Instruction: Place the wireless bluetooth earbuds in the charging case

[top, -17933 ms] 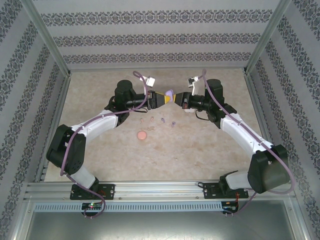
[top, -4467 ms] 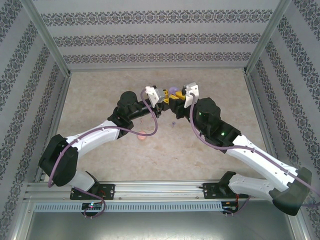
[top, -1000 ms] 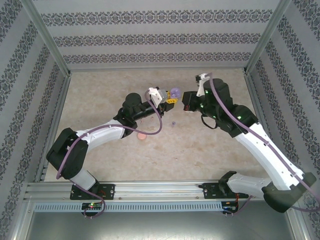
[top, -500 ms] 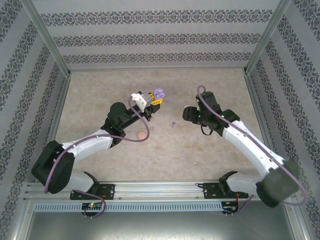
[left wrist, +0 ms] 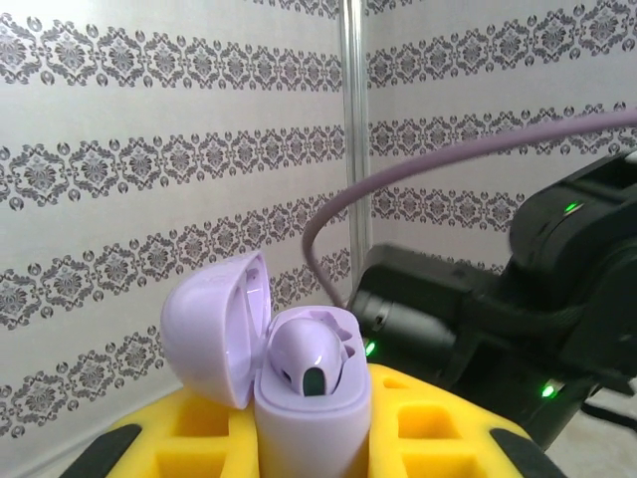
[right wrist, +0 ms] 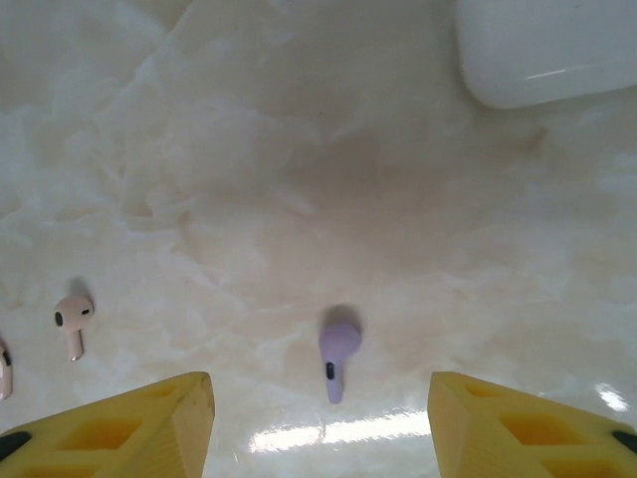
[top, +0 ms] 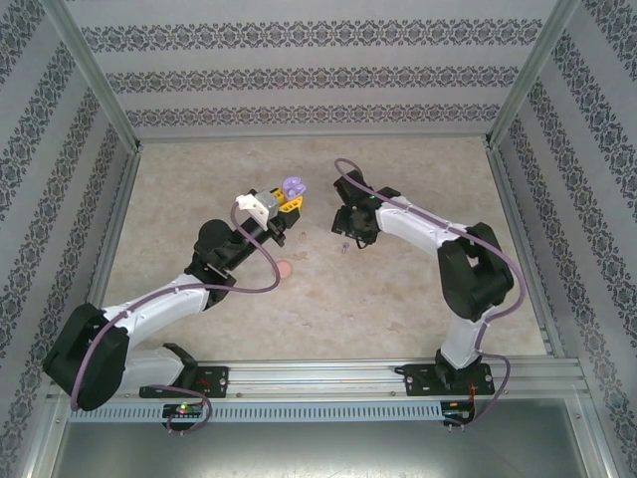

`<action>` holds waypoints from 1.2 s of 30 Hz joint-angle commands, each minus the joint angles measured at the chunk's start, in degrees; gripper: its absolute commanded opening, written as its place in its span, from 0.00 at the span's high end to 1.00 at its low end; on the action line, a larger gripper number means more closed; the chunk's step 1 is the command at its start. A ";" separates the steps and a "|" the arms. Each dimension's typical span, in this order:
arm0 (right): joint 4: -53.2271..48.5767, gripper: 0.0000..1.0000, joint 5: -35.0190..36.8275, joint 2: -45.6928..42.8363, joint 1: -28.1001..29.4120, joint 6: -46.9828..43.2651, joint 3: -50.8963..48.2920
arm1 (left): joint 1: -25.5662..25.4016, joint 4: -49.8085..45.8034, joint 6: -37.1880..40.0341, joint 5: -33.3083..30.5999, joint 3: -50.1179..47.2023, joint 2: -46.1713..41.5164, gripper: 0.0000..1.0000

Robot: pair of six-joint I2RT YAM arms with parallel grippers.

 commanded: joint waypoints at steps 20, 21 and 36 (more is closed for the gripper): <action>-6.94 0.54 3.90 12.38 2.14 3.23 8.12 | 1.97 6.93 -2.15 0.00 -2.23 -2.98 1.00; -6.93 0.54 3.99 12.52 2.13 3.21 8.17 | 1.98 6.95 -2.15 -0.03 -2.21 -2.98 1.00; -5.71 0.62 3.90 13.82 1.52 2.36 7.76 | 2.02 6.78 -2.37 0.52 -2.03 -2.66 1.00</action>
